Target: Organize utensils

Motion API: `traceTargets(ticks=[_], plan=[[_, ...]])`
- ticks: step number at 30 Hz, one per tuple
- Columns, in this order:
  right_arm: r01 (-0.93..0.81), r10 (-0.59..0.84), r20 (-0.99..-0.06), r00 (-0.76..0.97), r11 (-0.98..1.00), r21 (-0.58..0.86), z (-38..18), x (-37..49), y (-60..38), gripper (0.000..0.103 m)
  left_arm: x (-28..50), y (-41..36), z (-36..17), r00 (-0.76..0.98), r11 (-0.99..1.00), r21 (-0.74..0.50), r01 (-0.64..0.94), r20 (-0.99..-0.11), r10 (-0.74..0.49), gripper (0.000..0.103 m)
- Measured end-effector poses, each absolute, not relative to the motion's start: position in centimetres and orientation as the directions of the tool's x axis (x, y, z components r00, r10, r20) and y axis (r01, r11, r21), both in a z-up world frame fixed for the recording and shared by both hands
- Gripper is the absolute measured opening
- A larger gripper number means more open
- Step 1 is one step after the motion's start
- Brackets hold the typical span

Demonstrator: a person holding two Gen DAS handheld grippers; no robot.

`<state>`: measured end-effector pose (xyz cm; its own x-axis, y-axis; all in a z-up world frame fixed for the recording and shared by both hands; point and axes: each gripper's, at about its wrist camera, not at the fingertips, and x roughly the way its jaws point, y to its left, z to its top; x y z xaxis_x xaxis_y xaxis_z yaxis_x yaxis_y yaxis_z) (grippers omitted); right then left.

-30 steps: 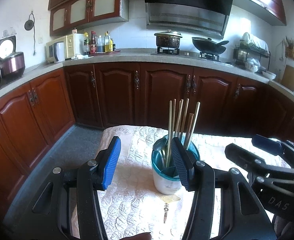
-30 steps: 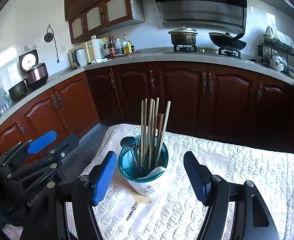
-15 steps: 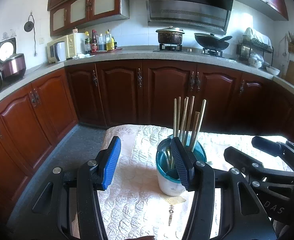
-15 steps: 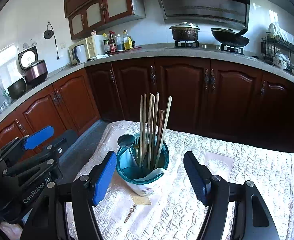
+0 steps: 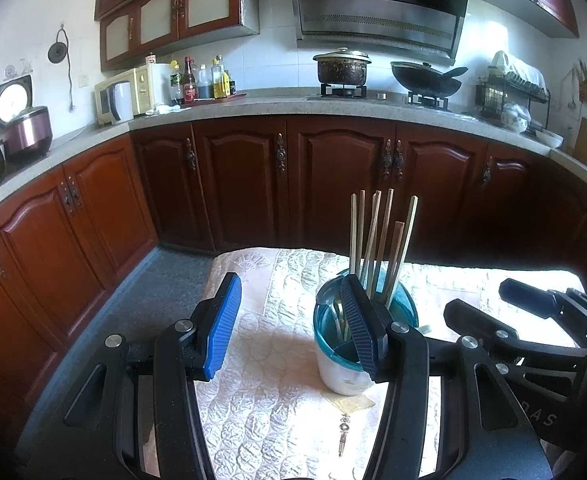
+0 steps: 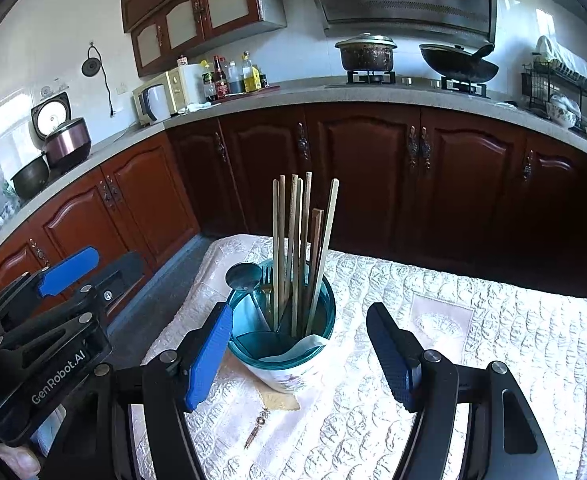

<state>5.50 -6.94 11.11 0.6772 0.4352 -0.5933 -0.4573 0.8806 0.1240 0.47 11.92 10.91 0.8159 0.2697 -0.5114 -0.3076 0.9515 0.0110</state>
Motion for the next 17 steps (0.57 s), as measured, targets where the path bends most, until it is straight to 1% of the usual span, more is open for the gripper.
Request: traceTargets(ticks=[9,14,17], plan=[[-0.462,0.435,-0.606,0.666,0.878,0.123,10.5,5.9,-6.4,0.067,0.8,12.0,10.5,0.814,0.952,0.013,-0.306,-0.515,0.269,0.052],[-0.458,0.432,-0.616,0.659,0.88,0.127,10.1,6.1,-6.6,0.067,1.0,11.8,10.3,0.827,0.956,0.022,-0.292,-0.497,0.264,0.052],[-0.453,0.43,-0.617,0.659,0.882,0.132,9.8,6.3,-7.1,0.067,1.3,11.8,10.0,0.823,0.956,0.028,-0.293,-0.501,0.267,0.052]])
